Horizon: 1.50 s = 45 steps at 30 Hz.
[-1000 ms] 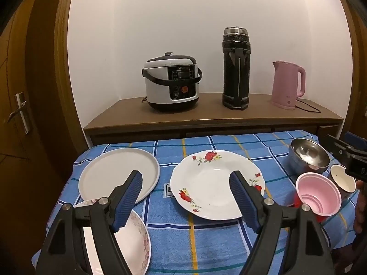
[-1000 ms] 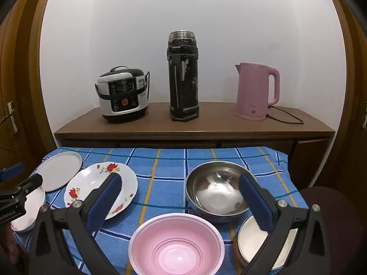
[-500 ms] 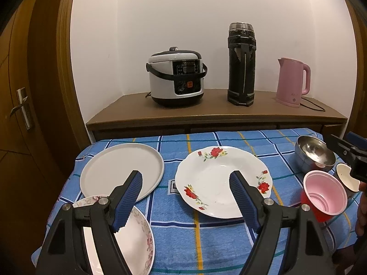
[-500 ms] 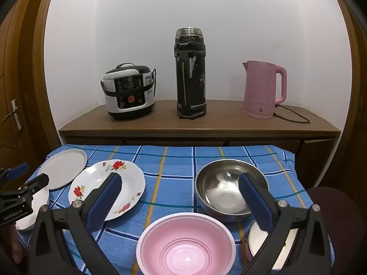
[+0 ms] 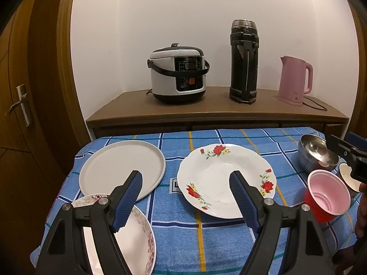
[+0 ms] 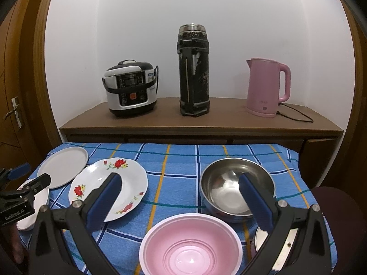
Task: Organize plates and bowls
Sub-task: 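Move both grippers over the table toward the pink-floral white plate, then grasp the pink-floral plate rim with both grippers and lift it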
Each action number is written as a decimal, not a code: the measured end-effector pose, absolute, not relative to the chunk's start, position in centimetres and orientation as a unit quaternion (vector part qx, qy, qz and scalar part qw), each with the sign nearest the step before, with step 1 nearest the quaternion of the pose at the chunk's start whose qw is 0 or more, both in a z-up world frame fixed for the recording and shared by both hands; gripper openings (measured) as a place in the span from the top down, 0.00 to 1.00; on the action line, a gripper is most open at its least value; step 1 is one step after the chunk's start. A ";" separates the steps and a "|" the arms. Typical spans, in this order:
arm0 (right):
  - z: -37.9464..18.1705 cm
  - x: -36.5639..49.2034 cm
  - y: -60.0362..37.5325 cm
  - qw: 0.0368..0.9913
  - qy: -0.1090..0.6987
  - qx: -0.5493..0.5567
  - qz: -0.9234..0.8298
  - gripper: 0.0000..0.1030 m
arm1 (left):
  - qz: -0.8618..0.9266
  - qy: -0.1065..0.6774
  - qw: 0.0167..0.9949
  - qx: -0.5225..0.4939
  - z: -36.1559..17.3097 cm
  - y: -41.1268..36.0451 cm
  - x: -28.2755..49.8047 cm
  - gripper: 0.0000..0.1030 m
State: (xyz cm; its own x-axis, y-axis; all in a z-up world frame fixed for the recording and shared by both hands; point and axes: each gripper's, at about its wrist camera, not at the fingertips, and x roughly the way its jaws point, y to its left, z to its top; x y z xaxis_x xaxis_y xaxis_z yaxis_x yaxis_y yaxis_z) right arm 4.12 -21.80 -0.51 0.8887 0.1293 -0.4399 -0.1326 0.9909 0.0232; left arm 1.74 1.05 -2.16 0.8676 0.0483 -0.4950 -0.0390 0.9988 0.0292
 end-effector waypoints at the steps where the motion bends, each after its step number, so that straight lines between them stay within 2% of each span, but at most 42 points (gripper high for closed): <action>1: -0.5 4.1 -21.8 0.972 0.226 -0.004 0.068 0.00 | 0.023 0.256 0.966 0.009 -2.2 1.1 1.8 0.22; 45: -1.3 4.0 -17.2 0.963 0.233 -0.020 0.133 0.00 | 0.031 0.262 0.965 0.001 -2.7 2.2 1.6 0.22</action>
State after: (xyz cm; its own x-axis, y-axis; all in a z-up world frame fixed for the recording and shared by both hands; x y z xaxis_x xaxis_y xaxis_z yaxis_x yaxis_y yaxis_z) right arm 4.05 -17.21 -1.33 0.8562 0.2475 -0.4535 -0.2661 0.9637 0.0236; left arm 1.60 2.23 -2.73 0.8606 0.0602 -0.5057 -0.0593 0.9981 0.0180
